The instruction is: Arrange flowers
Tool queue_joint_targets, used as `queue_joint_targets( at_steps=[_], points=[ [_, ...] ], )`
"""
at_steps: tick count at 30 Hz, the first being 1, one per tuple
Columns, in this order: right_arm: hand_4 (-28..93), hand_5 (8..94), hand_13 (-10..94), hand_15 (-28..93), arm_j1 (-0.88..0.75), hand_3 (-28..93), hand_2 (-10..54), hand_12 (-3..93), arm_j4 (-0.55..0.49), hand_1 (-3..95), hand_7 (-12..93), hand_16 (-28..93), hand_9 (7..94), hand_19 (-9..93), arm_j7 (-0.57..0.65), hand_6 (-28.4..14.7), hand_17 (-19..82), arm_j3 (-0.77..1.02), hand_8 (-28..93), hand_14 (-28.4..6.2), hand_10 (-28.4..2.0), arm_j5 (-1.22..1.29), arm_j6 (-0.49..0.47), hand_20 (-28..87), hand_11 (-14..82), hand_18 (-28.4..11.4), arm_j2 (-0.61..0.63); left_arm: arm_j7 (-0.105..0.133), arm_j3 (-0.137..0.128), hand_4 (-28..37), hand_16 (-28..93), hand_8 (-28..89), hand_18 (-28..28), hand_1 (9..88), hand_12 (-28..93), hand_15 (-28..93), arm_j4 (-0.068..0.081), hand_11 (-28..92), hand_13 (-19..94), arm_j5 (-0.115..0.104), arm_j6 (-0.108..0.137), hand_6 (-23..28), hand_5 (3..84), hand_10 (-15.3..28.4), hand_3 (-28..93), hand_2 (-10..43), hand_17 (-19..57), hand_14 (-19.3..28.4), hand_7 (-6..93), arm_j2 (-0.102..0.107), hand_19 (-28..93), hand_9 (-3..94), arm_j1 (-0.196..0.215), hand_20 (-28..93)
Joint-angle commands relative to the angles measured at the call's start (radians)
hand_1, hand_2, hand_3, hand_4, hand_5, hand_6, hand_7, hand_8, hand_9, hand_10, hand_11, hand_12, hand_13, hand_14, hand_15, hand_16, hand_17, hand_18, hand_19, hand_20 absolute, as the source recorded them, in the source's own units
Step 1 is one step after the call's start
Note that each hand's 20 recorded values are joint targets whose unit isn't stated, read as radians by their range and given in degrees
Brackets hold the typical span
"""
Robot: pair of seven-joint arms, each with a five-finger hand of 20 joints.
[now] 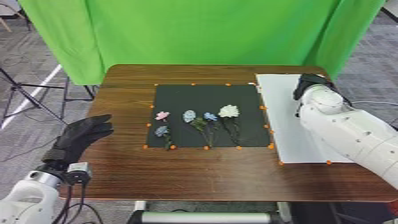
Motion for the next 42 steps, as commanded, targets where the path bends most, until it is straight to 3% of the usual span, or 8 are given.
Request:
queue_joint_targets(
  at_steps=[1,8,17,23,30,42],
  points=[
    [-16,76.2,87,64,0.010,53,-7.8,32.2,-0.077,63.6,17,30,85.8,93,-0.043,-0.1,58,-0.081,6,-2.5,-12.3,-0.016,0.159,53,8.6,-17.0,0.053,-0.016,-0.007,-21.6,-3,-7,12.8,28.7,11,18,-0.010,19,36,0.000,-0.012,3.3,42.0,15.5,59,4.9,5.3,19.9,16.6,-0.006,10,43.1,0.012,11],
    [-16,77.7,87,63,-0.062,55,-8.9,32.6,-0.366,63.1,17,30,87.1,93,-0.057,-0.2,58,0.034,6,-1.8,-12.3,0.056,0.252,52,8.4,-16.4,0.189,-0.021,-0.020,-21.7,-3,-7,12.8,28.6,11,18,-0.012,19,36,-0.002,-0.011,3.8,42.1,15.5,59,5.2,5.3,19.9,16.4,0.000,10,43.0,0.016,11],
    [-16,78.1,88,63,-0.300,56,-9.4,32.4,-0.622,62.3,17,31,87.2,93,-0.128,-0.2,58,0.168,6,-1.6,-12.3,0.087,0.243,53,8.0,-16.2,0.265,-0.008,-0.005,-21.9,-3,-7,12.9,28.3,11,18,-0.006,19,36,-0.001,-0.009,4.0,42.2,15.5,59,5.2,5.2,19.9,16.2,-0.001,10,43.1,0.006,11],
    [-16,78.1,88,63,-0.413,56,-9.4,32.2,-0.668,62.1,17,31,87.2,93,-0.135,-0.1,58,0.216,6,-1.8,-12.4,0.060,0.239,53,7.8,-16.1,0.232,-0.008,-0.004,-22.1,-3,-7,12.9,28.3,11,18,-0.005,19,36,0.000,-0.009,4.0,42.4,15.6,60,5.4,5.2,19.9,16.3,-0.002,10,43.1,0.004,11],
    [-16,78.2,88,63,-0.414,56,-9.3,32.1,-0.641,61.9,17,32,87.2,93,-0.136,0.1,58,0.187,6,-1.9,-12.1,0.043,0.241,54,7.9,-16.3,0.190,-0.009,0.007,-22.1,-3,-7,12.9,28.2,11,18,0.001,19,36,0.003,-0.016,4.0,42.4,15.5,59,5.5,5.2,19.9,16.3,-0.001,10,43.2,-0.011,11],
    [-15,77.5,87,63,-0.406,57,-9.2,31.7,-0.632,61.4,18,32,86.3,93,-0.142,0.4,58,0.160,5,-2.0,-12.1,0.062,0.209,54,7.3,-16.4,0.167,-0.014,-0.001,-22.2,-3,-7,12.9,28.0,11,18,-0.002,19,35,0.004,-0.018,3.8,42.9,15.6,60,5.5,5.1,19.9,16.5,-0.010,10,43.3,-0.003,11]
  ],
)
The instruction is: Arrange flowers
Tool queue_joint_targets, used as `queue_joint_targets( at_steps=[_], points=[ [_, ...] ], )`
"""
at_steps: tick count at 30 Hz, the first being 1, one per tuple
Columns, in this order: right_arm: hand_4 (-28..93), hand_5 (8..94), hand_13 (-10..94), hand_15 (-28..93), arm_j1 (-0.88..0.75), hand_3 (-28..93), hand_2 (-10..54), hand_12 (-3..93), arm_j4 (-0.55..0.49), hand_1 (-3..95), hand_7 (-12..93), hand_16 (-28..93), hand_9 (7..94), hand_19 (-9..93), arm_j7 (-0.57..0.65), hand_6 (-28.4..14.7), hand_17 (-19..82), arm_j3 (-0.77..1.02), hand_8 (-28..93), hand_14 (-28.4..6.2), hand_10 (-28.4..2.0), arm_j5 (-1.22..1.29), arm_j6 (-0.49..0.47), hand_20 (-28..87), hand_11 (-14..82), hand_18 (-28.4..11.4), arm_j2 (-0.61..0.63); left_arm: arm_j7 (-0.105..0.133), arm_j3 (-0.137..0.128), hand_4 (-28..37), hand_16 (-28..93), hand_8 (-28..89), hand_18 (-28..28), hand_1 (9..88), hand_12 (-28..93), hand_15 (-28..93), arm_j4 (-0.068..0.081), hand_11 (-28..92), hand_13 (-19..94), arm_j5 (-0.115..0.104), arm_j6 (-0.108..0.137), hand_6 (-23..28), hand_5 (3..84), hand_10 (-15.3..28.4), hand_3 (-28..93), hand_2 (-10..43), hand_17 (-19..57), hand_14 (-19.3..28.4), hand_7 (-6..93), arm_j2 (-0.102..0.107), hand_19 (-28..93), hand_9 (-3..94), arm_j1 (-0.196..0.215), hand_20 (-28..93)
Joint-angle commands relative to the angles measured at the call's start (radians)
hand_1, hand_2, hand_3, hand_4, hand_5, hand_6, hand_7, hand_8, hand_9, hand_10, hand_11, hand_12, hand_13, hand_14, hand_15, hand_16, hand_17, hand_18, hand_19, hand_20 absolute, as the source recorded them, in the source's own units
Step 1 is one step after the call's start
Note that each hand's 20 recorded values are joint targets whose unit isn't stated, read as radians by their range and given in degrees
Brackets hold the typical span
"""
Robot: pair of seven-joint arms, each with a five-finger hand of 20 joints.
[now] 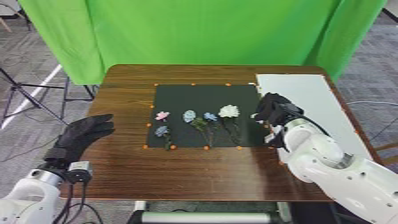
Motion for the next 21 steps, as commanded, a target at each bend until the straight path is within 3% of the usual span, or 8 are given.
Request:
queue_joint_targets(
  at_steps=[1,9,17,21],
  points=[
    [-15,77.5,87,63,0.002,57,-9.2,31.7,-0.004,61.4,18,32,86.2,93,-0.011,0.4,58,-0.010,5,-2.0,-12.1,0.006,-0.026,54,7.3,-16.4,-0.013,-0.003,-0.006,-22.1,-3,-7,12.9,28.0,11,18,-0.001,19,35,0.002,-0.014,3.7,42.9,15.6,60,5.5,5.1,19.9,16.5,-0.008,10,43.3,0.009,11],
    [-12,72.2,86,63,-0.001,54,-9.5,29.0,-0.020,58.4,16,32,79.4,93,-0.030,-0.9,57,-0.003,6,-1.9,-12.7,0.029,-0.086,54,8.5,-16.1,-0.011,-0.007,-0.010,-21.8,-3,-7,13.0,28.0,11,18,-0.002,19,35,0.004,-0.020,3.8,42.8,15.6,60,5.1,5.0,20.0,16.3,-0.010,10,43.2,0.011,11],
    [-13,68.6,86,63,-0.003,59,-9.5,19.1,-0.035,52.6,16,32,74.1,93,-0.040,-1.1,57,0.014,4,-1.8,-13.0,0.053,-0.116,53,13.2,-15.8,0.001,-0.004,-0.010,-21.5,-3,-7,12.9,28.0,11,18,0.000,19,35,0.005,-0.024,3.7,42.7,15.6,60,4.7,5.0,19.9,16.2,-0.008,10,43.2,0.007,11],
    [-14,66.0,86,62,-0.010,64,-9.5,17.8,-0.056,45.3,15,31,71.8,93,-0.057,-0.7,58,0.038,-8,-2.1,-14.2,0.090,-0.111,53,11.0,-15.5,0.019,-0.006,-0.010,-21.3,-3,-7,13.0,28.2,11,18,0.002,19,35,0.006,-0.027,3.7,42.7,15.5,60,4.6,4.9,20.0,16.2,-0.007,10,43.1,0.006,11]
  ],
)
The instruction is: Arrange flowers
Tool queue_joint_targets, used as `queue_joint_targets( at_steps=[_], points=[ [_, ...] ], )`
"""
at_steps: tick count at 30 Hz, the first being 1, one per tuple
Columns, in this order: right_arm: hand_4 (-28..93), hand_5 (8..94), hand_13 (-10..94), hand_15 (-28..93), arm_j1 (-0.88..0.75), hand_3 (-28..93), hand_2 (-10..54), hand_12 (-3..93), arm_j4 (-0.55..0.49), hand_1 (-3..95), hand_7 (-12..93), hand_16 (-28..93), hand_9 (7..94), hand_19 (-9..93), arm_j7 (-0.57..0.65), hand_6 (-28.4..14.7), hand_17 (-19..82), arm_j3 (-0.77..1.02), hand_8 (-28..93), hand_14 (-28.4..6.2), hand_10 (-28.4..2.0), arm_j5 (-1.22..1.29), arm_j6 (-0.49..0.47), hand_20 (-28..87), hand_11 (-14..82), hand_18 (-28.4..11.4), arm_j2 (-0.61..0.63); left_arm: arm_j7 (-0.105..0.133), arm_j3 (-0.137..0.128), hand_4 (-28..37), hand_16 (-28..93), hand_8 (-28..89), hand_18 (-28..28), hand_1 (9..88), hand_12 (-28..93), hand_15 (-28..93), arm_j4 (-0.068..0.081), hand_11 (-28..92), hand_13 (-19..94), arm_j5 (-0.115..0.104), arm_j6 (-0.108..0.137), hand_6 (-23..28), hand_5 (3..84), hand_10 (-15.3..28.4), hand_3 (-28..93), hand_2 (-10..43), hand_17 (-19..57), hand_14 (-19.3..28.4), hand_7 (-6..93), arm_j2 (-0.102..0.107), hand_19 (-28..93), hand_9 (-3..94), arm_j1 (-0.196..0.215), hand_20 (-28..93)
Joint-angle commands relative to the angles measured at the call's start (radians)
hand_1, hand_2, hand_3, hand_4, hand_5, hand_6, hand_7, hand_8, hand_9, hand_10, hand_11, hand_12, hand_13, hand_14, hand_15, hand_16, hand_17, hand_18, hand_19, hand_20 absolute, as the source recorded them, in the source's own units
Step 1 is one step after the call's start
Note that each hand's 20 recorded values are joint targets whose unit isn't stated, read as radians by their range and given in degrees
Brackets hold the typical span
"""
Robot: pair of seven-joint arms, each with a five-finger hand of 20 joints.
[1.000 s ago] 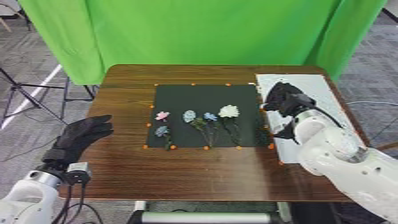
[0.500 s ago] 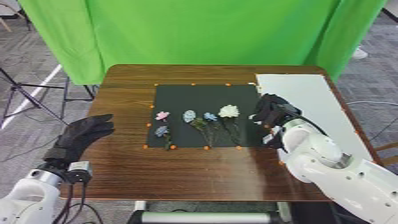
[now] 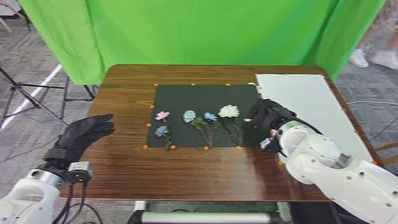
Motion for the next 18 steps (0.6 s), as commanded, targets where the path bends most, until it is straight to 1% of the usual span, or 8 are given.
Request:
queue_joint_targets(
  at_steps=[1,9,12,13,14,15,17,18],
  points=[
    [-14,65.7,86,62,-0.011,64,-9.5,17.8,-0.043,44.1,15,31,71.6,93,-0.030,-0.8,58,0.043,-8,-2.2,-14.3,0.038,-0.006,53,10.8,-15.7,0.030,-0.006,-0.006,-21.2,-3,-7,13.0,28.2,11,18,0.002,19,35,0.004,-0.015,3.7,42.6,15.5,60,4.5,4.9,19.9,16.2,-0.005,10,43.1,0.007,11],
    [-14,63.6,86,62,-0.058,63,-9.5,17.7,-0.093,37.5,13,31,69.9,93,-0.053,-1.2,57,0.134,-8,-2.7,-15.2,0.046,-0.053,53,9.9,-16.1,0.059,-0.006,-0.005,-20.8,-3,-7,13.1,28.4,11,17,0.001,19,35,0.007,-0.021,3.5,42.5,15.5,59,3.8,4.8,19.9,16.3,-0.003,10,43.1,0.005,11],
    [-13,62.8,85,61,-0.152,63,-9.5,17.8,-0.130,35.9,12,31,68.3,93,-0.066,-1.5,56,0.289,-8,-3.5,-15.4,0.066,-0.039,52,9.7,-16.9,0.060,-0.003,-0.002,-20.9,-3,-7,13.1,28.4,11,17,0.003,19,35,0.004,-0.019,3.5,42.5,15.6,59,3.8,4.8,19.9,16.3,-0.001,10,43.1,0.002,11],
    [-13,62.8,85,60,-0.195,62,-9.5,17.9,-0.143,35.3,12,31,68.0,93,-0.088,-1.5,55,0.347,-8,-3.7,-15.5,0.114,0.027,51,9.7,-17.0,0.060,0.001,-0.003,-20.9,-3,-7,13.1,28.5,11,17,0.000,19,35,0.004,-0.014,3.4,42.5,15.6,59,3.8,4.8,19.9,16.3,-0.002,10,43.1,0.008,11],
    [-12,62.7,84,58,-0.269,62,-9.5,18.1,-0.158,33.0,12,31,67.8,92,-0.148,-1.7,54,0.453,-7,-4.2,-15.6,0.174,0.047,50,9.7,-17.5,0.050,0.009,0.000,-20.9,-3,-7,13.1,28.5,11,17,0.002,19,35,0.003,-0.011,3.4,42.4,15.6,59,3.8,4.8,19.9,16.4,-0.001,10,43.0,0.006,11],
    [-12,62.6,82,55,-0.362,62,-9.3,18.4,-0.180,31.1,12,30,67.5,88,-0.211,-2.1,50,0.584,-7,-5.4,-15.8,0.272,0.029,48,9.7,-18.0,0.034,0.014,0.003,-20.9,-3,-7,13.1,28.6,11,17,0.002,19,35,0.002,-0.004,3.4,42.4,15.6,59,3.8,4.8,19.9,16.4,0.001,10,43.0,0.005,11],
    [-12,62.5,75,47,-0.511,63,-6.4,18.7,-0.205,29.1,12,29,65.6,79,-0.342,-2.4,42,0.798,-7,-9.8,-15.8,0.501,-0.012,46,9.3,-18.8,-0.032,0.026,0.006,-21.0,-3,-7,13.1,28.6,11,17,0.001,19,35,-0.003,0.004,3.5,42.5,15.6,59,3.8,4.8,19.9,16.4,0.004,10,43.1,0.009,11],
    [-13,62.1,69,39,-0.568,64,-4.5,18.8,-0.217,28.1,12,28,63.8,68,-0.389,-2.4,36,0.887,-7,-13.0,-15.9,0.599,-0.044,46,8.9,-19.5,-0.087,0.031,0.003,-21.1,-3,-7,13.1,28.6,11,17,-0.002,19,35,-0.003,0.003,3.5,42.7,15.6,59,3.9,4.8,19.9,16.4,0.003,10,43.2,0.017,11]
  ],
)
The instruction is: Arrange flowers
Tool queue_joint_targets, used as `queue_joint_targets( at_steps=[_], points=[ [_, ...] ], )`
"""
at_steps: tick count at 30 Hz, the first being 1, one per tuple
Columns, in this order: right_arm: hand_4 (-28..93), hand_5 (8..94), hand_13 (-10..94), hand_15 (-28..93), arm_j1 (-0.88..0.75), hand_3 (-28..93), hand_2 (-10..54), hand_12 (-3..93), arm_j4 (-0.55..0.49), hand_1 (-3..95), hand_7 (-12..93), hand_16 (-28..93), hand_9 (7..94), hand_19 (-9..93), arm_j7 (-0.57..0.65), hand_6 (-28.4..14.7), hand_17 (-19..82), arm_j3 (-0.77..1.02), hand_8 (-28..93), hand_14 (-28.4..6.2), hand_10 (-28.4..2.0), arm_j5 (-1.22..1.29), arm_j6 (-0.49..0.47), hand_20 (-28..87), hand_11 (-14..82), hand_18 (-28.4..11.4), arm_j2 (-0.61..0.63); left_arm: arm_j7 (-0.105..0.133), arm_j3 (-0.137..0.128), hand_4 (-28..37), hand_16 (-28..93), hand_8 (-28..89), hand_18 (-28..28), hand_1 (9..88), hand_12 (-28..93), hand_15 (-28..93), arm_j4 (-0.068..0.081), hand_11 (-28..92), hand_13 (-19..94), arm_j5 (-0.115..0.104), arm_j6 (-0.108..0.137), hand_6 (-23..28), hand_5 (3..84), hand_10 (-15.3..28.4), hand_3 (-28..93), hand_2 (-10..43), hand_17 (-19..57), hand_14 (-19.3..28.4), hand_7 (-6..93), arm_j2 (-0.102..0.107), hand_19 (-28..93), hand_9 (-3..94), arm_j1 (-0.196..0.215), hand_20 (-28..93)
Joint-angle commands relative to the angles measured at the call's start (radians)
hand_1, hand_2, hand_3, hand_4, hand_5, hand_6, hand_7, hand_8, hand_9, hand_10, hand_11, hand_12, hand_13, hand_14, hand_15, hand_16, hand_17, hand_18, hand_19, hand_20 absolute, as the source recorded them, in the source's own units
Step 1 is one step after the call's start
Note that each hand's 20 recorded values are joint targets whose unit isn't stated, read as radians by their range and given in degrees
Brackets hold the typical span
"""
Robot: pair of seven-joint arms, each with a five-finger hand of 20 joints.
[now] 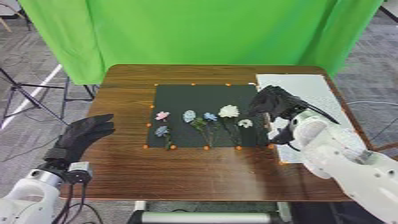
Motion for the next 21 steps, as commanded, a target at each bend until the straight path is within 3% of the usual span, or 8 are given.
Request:
queue_joint_targets(
  at_steps=[1,2,5,7,9,12,18,21],
  points=[
    [-13,61.8,66,33,-0.468,64,-3.7,18.7,-0.112,27.5,12,28,63.2,61,-0.336,-2.4,34,0.666,-8,-14.0,-15.9,0.619,-0.007,46,8.9,-19.1,-0.174,0.037,0.000,-21.3,-3,-7,13.1,28.6,11,17,-0.007,19,35,-0.001,0.009,3.6,42.8,15.6,59,4.0,4.8,19.9,16.4,0.001,10,43.3,0.024,11],
    [-13,61.4,65,29,-0.494,65,-3.2,18.7,-0.100,26.8,12,28,63.0,57,-0.355,-2.5,34,0.740,-8,-14.5,-16.0,0.717,-0.099,45,8.8,-18.9,-0.244,0.043,-0.003,-21.4,-3,-7,13.0,28.6,11,17,-0.011,19,35,0.006,0.012,3.6,42.9,15.6,59,4.1,4.9,20.0,16.5,-0.001,10,43.5,0.034,11],
    [-13,60.1,58,17,-0.533,66,-1.6,17.8,-0.076,22.7,10,29,60.7,38,-0.494,-2.9,31,0.769,-7,-15.8,-16.2,0.950,-0.157,43,8.4,-17.4,-0.381,0.074,0.004,-21.9,-3,-7,12.6,27.7,11,18,-0.017,19,36,0.020,0.029,3.6,43.6,15.6,59,4.9,5.4,19.9,16.7,-0.007,10,43.9,0.046,11],
    [-13,58.0,47,13,-0.561,67,-0.2,16.7,-0.064,16.9,9,25,56.7,20,-0.625,-2.7,26,0.741,-7,-15.9,-16.5,0.997,-0.165,39,7.6,-16.2,-0.445,0.099,0.018,-22.6,-3,-7,12.2,27.4,11,18,-0.021,19,36,0.035,0.055,3.6,44.2,15.6,59,5.2,5.7,20.0,17.0,-0.008,9,44.6,0.049,11],
    [-15,48.7,31,8,-0.573,68,1.8,14.7,-0.051,10.7,6,18,45.8,4,-0.740,-0.8,17,0.691,-6,-13.5,-15.3,0.962,-0.105,32,5.3,-14.2,-0.488,0.124,0.032,-23.4,-3,-7,11.9,26.9,11,18,-0.023,19,36,0.053,0.078,3.6,44.9,15.7,60,6.0,6.2,20.0,17.2,-0.007,9,45.3,0.049,11],
    [-17,36.6,20,1,-0.604,70,3.2,11.7,-0.051,4.5,3,13,32.6,-2,-0.816,1.1,9,0.662,-6,-10.0,-13.0,0.906,-0.044,27,1.8,-11.3,-0.542,0.159,0.058,-25.0,-4,-7,11.4,26.2,10,18,-0.027,19,37,0.071,0.112,3.5,47.7,15.1,60,7.0,6.7,19.4,17.0,-0.009,9,49.7,0.042,12],
    [-19,31.6,15,-3,-0.661,72,3.6,9.7,-0.083,-1.0,3,11,28.2,-1,-0.822,2.9,5,0.685,-7,-9.1,-11.3,0.740,-0.015,22,0.4,-10.2,-0.608,0.200,0.073,-27.1,-4,-8,10.6,24.8,8,17,-0.054,19,36,0.114,0.152,3.7,50.1,15.5,61,8.1,7.1,18.6,16.2,-0.029,8,53.5,0.062,12],
    [-19,32.4,16,-2,-0.672,72,3.8,9.9,-0.088,-1.3,3,12,29.6,-1,-0.816,2.4,5,0.693,-7,-9.6,-11.9,0.754,-0.034,22,1.3,-10.6,-0.615,0.210,0.067,-27.5,-4,-8,10.4,24.5,8,17,-0.071,19,36,0.101,0.171,3.8,50.3,15.5,62,8.0,7.2,18.3,16.2,-0.043,8,53.6,0.082,12]
  ],
)
